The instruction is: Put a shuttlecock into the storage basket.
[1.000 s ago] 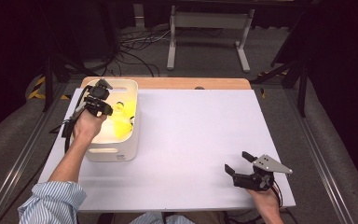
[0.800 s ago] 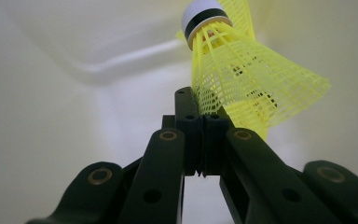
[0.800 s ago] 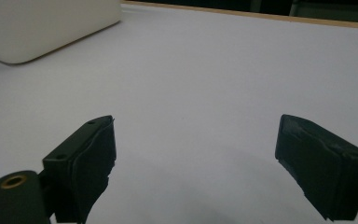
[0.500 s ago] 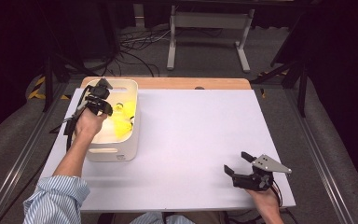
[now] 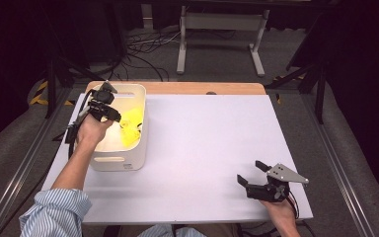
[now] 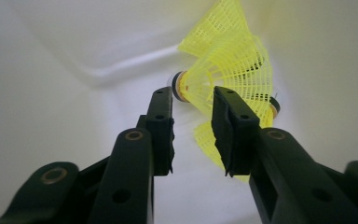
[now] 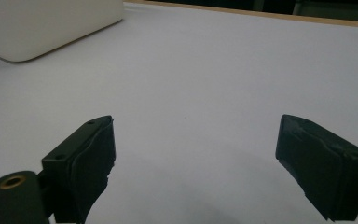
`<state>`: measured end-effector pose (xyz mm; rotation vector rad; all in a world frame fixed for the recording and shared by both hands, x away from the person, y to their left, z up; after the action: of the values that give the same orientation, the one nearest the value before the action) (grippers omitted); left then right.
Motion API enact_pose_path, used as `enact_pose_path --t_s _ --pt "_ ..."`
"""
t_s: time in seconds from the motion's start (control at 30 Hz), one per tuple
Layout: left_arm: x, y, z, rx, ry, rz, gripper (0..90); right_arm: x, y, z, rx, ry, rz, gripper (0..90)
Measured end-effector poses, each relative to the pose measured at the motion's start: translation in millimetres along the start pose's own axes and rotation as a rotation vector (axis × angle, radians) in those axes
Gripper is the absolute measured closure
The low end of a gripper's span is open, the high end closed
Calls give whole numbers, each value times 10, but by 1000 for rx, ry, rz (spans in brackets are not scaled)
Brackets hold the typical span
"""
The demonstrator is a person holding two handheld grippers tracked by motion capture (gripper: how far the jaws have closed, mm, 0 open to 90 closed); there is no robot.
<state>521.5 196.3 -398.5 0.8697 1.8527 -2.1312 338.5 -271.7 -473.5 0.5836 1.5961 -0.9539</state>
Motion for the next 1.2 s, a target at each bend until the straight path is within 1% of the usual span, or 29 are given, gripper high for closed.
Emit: enact_pose_path --t_s 0.03,0.07,0.13,0.2,0.27,0.37,0.47,0.57,0.73,0.93,1.07,1.13,1.2 --pt "-4 -20 -1 4 2 6 653 0 2 -1 0 1 -1 126" --pt "-8 -40 0 4 1 10 653 0 2 -1 0 1 -1 126" --pt "-21 -98 8 18 1 21 600 1 3 -1 1 0 -1 126" --pt "-29 -132 20 22 1 35 569 1 1 1 3 2 -1 126" --pt "-27 -157 32 30 1 39 529 2 0 3 4 3 -2 126" --pt "-19 -177 40 31 2 40 485 3 2 0 2 0 -3 126" --pt "-11 -246 68 40 8 57 442 2 -1 1 2 0 -1 126" --pt "-18 -288 82 43 16 80 425 5 3 9 4 4 -3 126" --pt "-7 -307 115 57 18 74 398 5 1 5 5 5 -3 125" --pt "12 -340 122 67 27 74 364 5 1 7 5 5 -3 126" --pt "22 -393 107 77 22 92 344 7 6 10 6 8 -5 125" --pt "28 -405 104 77 22 93 335 5 1 13 9 8 -2 125" --pt "46 -454 96 79 25 102 330 4 0 14 9 8 -1 125"
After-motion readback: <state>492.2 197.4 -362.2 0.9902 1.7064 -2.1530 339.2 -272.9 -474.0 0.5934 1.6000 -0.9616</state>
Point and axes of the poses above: each handheld gripper's, and its own axes: y roughly forward along the jaws, x roughly out of its underside, z roughly to its right, the point moved 5 cm from there along y, roughly forward along the jaws, and after that the axes turned 8 degrees about z, right-handed, at the moved point
